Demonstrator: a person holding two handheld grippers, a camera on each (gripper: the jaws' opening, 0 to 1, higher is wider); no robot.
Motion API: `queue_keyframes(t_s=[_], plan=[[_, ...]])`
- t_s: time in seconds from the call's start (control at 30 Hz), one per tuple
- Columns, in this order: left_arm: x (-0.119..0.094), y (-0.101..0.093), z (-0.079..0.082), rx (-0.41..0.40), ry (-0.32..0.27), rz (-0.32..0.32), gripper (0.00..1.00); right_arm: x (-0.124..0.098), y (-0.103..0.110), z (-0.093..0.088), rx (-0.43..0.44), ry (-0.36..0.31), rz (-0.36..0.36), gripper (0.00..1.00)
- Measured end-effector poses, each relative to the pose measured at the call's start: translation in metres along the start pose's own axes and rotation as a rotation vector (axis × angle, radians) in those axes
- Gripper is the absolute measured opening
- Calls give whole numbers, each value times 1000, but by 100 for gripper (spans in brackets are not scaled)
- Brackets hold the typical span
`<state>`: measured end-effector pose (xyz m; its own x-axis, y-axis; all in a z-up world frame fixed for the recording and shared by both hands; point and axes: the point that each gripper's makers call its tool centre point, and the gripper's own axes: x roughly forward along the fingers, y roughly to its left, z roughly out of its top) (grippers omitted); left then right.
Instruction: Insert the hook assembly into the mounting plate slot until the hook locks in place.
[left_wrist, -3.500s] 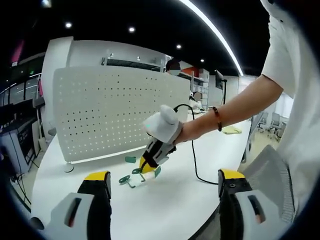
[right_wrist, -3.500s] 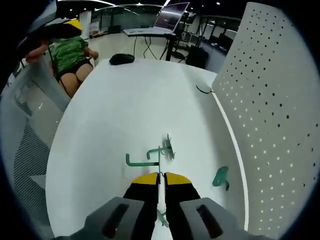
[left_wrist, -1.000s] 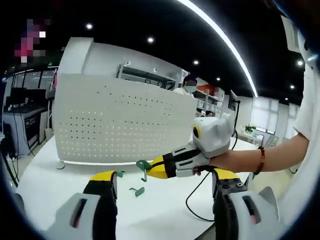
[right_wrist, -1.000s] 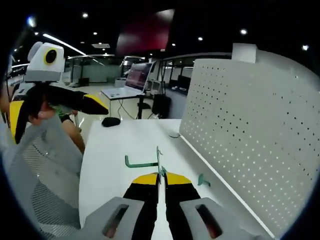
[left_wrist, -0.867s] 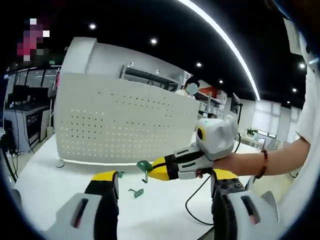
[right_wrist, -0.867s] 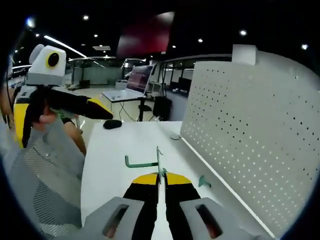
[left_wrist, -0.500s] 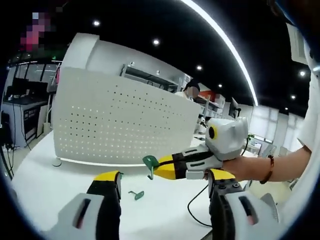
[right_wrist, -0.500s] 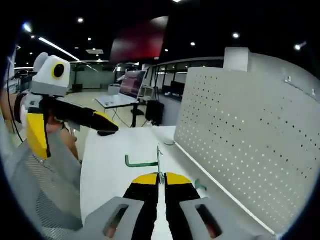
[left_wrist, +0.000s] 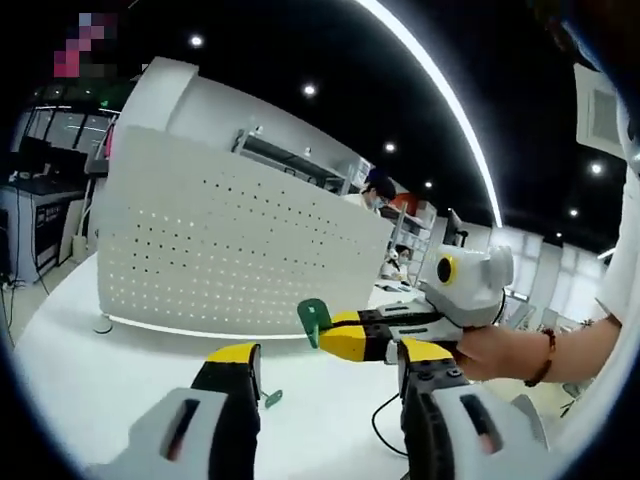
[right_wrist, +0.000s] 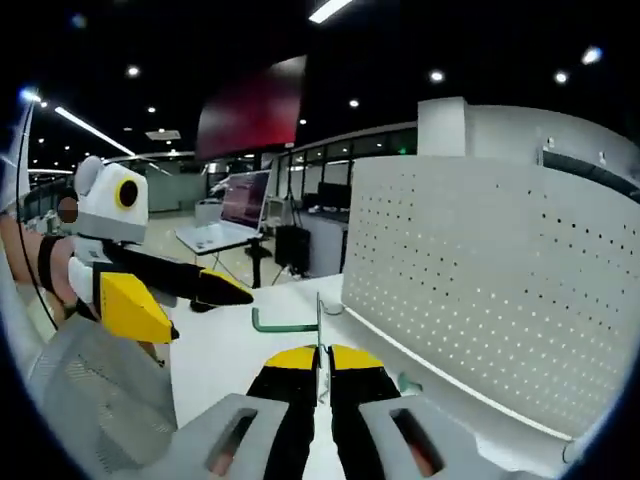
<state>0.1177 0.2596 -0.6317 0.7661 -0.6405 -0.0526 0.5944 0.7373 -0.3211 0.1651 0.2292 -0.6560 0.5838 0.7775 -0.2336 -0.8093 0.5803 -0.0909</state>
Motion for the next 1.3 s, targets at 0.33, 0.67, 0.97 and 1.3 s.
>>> queue_keyframes(t_s=[0.33,0.67,0.97,1.3], plan=[[-4,2,7,-26,-10,-23,43,2,14,6,31,-27,6,2],[-3,1,8,-48,-11,-41,28,1,22,15,85,-64,10,2],[-1,0,6,-75,-19,-43,20,-1,29,17,122,-84,30,2],[-5,6,9,-130,-54,-22,7,2,42,23,145,-99,60,2]])
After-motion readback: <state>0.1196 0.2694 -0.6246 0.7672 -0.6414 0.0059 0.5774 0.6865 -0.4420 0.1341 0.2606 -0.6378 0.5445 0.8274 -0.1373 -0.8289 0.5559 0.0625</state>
